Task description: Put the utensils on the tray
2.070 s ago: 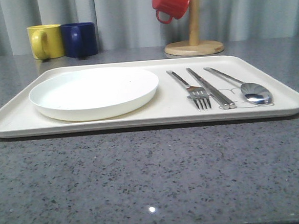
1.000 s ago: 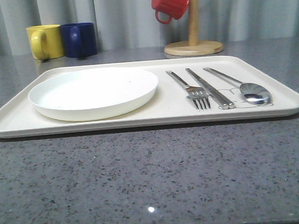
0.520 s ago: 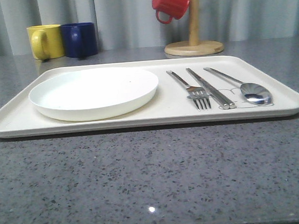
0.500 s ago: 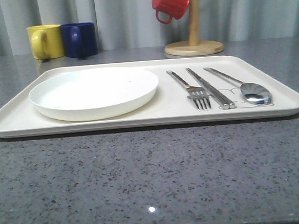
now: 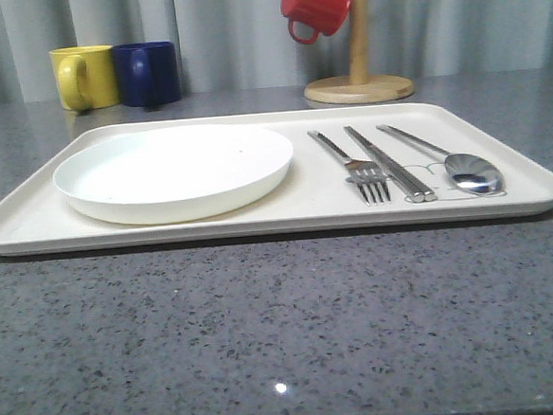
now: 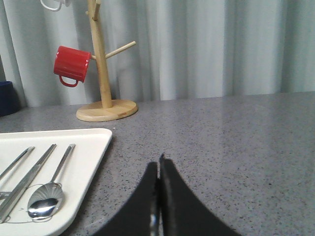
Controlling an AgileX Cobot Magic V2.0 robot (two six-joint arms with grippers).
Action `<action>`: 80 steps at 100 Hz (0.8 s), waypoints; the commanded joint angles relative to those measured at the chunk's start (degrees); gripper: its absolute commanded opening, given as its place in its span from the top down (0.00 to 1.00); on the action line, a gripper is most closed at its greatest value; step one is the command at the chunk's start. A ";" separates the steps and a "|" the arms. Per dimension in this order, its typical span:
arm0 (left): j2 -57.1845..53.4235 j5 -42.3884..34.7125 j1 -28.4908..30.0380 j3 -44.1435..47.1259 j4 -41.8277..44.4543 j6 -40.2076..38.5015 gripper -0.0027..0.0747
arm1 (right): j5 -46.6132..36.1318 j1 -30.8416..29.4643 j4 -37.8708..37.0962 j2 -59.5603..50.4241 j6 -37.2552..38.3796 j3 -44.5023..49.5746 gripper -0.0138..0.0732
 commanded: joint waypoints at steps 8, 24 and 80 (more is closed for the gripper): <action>0.45 -3.49 0.10 -0.96 -1.09 -0.12 0.99 | -4.98 -0.32 0.00 -1.17 -0.44 0.17 0.92; 0.45 -3.60 0.10 -0.99 -1.09 -0.12 0.99 | -4.98 -0.32 0.00 -1.17 -0.44 0.17 0.92; -7.14 -5.69 0.10 5.25 29.38 -31.53 0.99 | -4.98 -0.32 0.00 -1.17 -0.44 0.17 0.92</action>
